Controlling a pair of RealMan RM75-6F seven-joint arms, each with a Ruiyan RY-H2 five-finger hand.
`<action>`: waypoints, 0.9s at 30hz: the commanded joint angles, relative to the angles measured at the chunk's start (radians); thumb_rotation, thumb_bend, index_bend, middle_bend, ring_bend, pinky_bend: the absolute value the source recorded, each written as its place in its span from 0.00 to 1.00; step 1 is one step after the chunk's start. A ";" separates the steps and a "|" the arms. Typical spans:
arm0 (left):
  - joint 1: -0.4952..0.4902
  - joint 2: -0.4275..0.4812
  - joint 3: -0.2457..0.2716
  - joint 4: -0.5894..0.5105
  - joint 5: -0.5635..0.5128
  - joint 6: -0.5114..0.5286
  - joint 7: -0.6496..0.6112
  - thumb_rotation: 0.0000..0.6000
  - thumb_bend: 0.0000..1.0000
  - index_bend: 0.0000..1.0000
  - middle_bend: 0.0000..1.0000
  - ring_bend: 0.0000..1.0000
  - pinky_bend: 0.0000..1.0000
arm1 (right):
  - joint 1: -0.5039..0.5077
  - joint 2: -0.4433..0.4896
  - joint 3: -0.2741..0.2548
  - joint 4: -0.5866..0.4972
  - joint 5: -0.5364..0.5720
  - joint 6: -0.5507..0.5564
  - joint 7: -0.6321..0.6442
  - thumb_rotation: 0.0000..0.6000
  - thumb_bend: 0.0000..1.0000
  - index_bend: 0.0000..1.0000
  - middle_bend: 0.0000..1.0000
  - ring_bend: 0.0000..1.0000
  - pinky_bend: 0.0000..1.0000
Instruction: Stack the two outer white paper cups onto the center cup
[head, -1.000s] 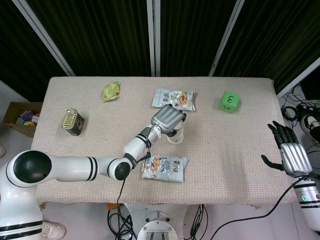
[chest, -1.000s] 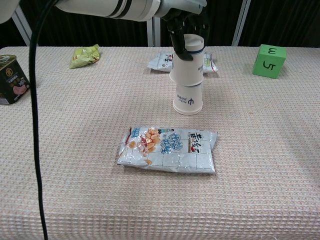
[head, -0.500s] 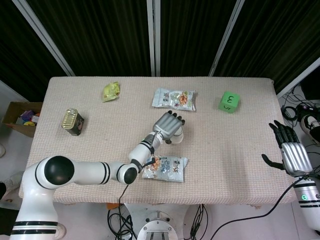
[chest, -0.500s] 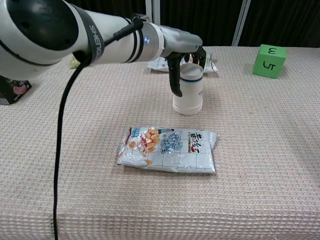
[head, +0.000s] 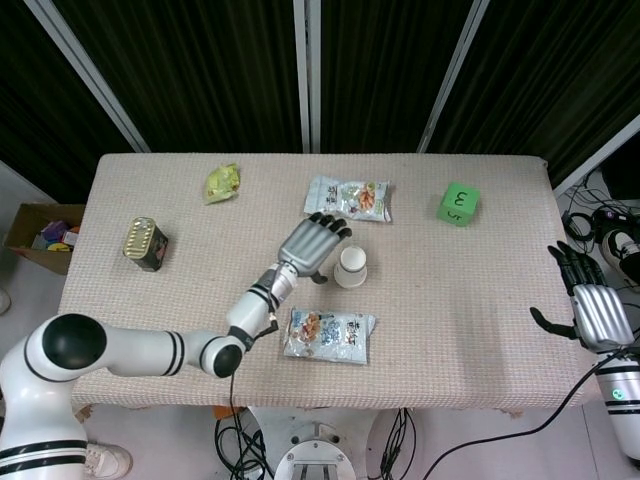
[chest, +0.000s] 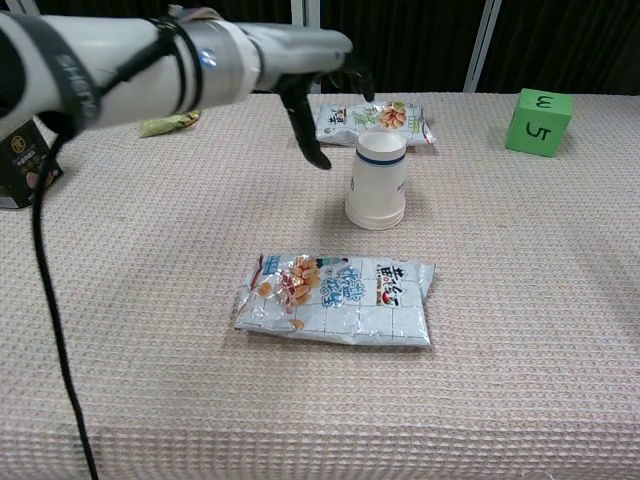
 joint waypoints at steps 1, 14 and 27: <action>0.168 0.162 0.039 -0.131 0.133 0.141 -0.116 1.00 0.09 0.20 0.14 0.13 0.16 | 0.015 0.007 -0.008 0.018 -0.010 -0.037 0.036 1.00 0.21 0.00 0.03 0.00 0.00; 0.681 0.363 0.284 -0.141 0.412 0.616 -0.251 1.00 0.11 0.22 0.15 0.13 0.16 | 0.023 -0.001 -0.021 0.060 -0.066 -0.035 0.115 1.00 0.21 0.00 0.03 0.00 0.00; 1.003 0.348 0.368 -0.133 0.633 0.833 -0.271 1.00 0.11 0.22 0.15 0.13 0.15 | -0.049 -0.090 -0.040 0.055 -0.115 0.120 -0.024 1.00 0.21 0.00 0.04 0.00 0.00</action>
